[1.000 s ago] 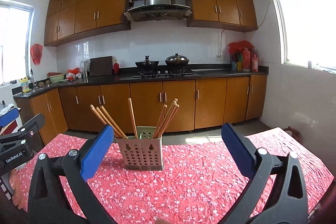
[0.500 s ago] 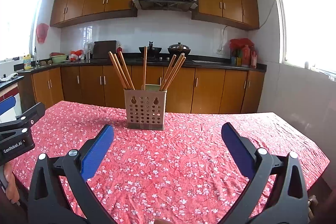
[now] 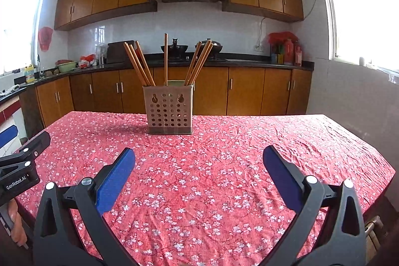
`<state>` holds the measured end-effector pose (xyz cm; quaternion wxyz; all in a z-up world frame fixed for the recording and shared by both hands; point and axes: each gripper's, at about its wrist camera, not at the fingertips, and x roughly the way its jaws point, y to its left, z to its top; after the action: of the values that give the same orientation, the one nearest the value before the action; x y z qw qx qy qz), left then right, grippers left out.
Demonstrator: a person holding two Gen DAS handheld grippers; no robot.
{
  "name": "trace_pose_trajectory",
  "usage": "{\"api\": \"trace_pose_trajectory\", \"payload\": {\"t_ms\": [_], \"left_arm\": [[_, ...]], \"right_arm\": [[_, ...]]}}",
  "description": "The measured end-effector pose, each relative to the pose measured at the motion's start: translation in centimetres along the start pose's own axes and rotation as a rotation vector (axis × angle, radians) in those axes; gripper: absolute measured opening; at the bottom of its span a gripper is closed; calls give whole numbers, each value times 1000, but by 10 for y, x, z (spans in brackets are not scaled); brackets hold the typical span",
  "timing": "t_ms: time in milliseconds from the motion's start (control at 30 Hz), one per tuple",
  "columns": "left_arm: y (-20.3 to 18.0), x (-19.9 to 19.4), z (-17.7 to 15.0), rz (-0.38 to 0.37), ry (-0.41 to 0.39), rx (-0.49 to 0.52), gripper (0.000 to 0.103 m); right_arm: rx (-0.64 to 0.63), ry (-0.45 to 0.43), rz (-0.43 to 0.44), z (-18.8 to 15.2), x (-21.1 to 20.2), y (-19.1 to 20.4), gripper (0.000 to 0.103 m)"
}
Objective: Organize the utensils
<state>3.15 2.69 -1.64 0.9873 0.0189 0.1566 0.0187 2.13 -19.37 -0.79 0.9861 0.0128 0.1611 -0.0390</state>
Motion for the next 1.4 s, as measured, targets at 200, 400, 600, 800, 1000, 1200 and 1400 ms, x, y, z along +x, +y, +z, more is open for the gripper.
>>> {"api": "trace_pose_trajectory", "payload": {"t_ms": [200, 400, 600, 800, 1000, 1200, 1400], "left_arm": [[-4, 2, -3, -5, 12, 3, 99], [-9, 3, -3, -18, 19, 8, 99], [-12, 6, -4, -26, 30, 13, 99], [-13, 6, -5, -27, 34, 8, 99], [-13, 7, -5, -29, 32, 8, 99], [-14, 8, -5, -29, 34, 7, 99], [-15, 8, -6, -30, 35, 7, 99]], "right_arm": [[-3, 16, 1, -4, 1, 0, 101], [3, 22, -3, -5, 2, -2, 101], [9, 29, -5, -5, 3, -4, 101], [9, 32, -4, -4, 4, -6, 101], [11, 37, -4, -4, 6, -7, 101], [12, 37, -4, -4, 6, -7, 101], [13, 39, -3, -5, 7, -8, 101]]}}
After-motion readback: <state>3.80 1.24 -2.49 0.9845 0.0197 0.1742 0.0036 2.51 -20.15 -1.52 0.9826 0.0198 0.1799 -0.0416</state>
